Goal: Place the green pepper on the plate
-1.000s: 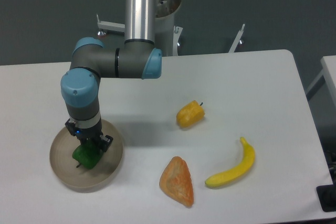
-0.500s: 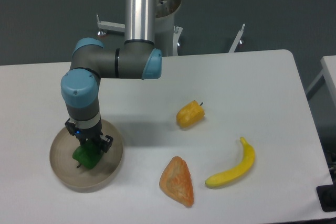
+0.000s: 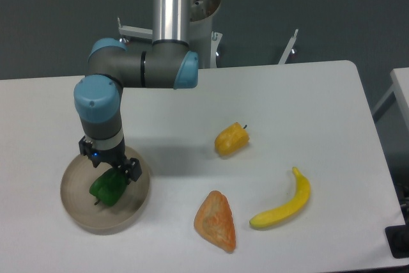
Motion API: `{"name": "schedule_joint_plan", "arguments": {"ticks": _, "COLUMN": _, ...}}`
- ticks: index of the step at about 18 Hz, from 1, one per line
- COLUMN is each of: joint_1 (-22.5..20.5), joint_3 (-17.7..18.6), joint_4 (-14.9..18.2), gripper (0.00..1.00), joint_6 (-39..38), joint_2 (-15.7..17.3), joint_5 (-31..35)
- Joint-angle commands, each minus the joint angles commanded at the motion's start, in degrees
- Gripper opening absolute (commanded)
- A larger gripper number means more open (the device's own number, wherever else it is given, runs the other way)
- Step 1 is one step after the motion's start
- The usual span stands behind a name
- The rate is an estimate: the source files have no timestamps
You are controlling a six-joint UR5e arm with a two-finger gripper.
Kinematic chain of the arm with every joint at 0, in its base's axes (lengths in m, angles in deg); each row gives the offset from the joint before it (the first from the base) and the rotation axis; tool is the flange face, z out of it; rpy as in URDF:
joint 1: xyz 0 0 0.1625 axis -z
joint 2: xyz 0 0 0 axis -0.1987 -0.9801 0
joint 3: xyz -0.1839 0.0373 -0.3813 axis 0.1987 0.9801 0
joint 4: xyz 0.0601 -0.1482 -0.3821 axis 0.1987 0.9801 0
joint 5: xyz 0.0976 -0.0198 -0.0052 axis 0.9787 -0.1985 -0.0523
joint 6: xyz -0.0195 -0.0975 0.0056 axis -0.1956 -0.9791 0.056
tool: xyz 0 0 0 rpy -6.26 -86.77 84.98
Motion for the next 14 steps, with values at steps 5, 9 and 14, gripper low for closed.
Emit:
{"name": "schedule_joint_plan", "arguments": {"ticks": 5, "joint_1": -6.06, "joint_3": 0.35, "joint_4": 6.42, "gripper": 0.98, "joint_6": 10.62, "joint_2": 3.87, "joint_5": 0.0}}
{"name": "schedule_joint_plan", "arguments": {"ticks": 9, "joint_1": -11.6, "joint_3": 0.35, "joint_4": 7.66, "gripper": 0.98, "joint_6": 19.6, "joint_2": 5.9, "joint_5": 0.09}}
{"name": "schedule_joint_plan", "arguments": {"ticks": 14, "joint_1": -17.14, "joint_3": 0.35, "joint_4": 7.23, "gripper": 0.98, "joint_6": 29.88, "joint_2": 5.99, "joint_5": 1.14}}
